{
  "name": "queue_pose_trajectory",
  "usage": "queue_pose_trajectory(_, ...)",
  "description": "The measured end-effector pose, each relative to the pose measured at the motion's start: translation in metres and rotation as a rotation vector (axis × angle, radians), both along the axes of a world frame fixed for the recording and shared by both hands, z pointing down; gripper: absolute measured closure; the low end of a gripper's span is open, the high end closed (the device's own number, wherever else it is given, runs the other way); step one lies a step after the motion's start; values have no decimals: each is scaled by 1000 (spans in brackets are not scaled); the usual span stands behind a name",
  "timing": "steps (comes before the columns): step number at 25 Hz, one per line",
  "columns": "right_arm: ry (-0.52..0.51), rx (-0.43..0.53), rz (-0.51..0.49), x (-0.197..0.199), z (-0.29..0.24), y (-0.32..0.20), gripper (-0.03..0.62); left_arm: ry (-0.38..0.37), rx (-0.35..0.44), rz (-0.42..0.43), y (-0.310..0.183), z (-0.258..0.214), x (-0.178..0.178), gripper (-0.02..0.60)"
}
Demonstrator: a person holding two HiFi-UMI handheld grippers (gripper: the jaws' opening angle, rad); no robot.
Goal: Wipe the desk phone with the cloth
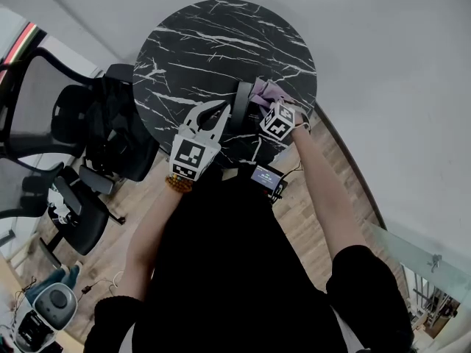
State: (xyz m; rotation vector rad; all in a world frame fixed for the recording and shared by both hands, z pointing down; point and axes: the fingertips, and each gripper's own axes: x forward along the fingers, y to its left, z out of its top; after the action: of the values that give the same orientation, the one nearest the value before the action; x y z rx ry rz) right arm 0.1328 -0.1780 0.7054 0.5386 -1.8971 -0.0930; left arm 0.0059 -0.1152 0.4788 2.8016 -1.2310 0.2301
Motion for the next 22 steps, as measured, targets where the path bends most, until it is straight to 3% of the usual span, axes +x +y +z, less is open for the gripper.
queue_pose_trajectory(22,6,-51,-9,-8,17,32,526,4,-2,23,1,1,9,565)
